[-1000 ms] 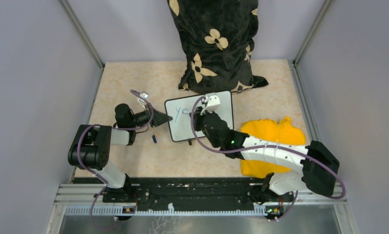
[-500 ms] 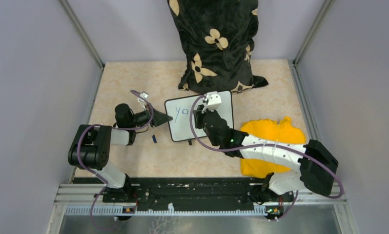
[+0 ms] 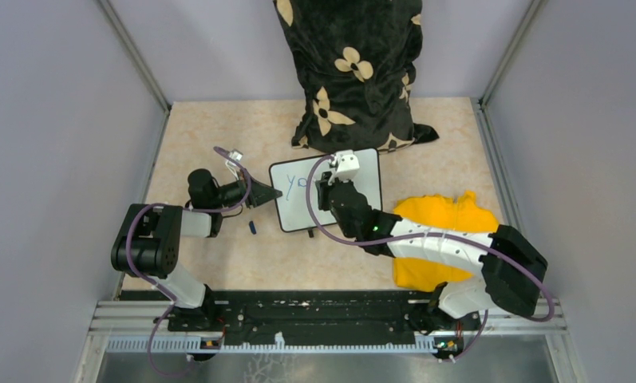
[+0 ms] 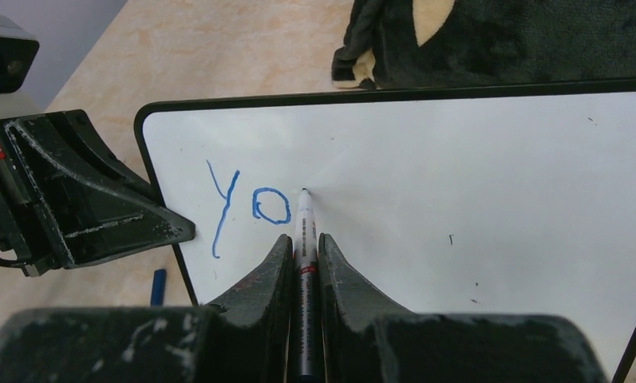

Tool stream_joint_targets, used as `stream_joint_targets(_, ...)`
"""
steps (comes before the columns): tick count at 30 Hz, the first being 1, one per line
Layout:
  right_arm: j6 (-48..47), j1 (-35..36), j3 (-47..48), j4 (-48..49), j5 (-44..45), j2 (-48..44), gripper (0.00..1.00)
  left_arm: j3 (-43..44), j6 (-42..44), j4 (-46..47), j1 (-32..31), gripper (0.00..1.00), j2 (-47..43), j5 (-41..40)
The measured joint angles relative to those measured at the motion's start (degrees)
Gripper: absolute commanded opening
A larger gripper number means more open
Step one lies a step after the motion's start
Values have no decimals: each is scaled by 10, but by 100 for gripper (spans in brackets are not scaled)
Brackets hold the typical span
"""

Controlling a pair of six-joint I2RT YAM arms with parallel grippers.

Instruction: Write a sentence on the whiteboard

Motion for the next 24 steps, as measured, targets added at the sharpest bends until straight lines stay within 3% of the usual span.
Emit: stream_joint_targets(24,39,0,-45,2,-2,-19,0,0,2,-3,0,7,0,-1)
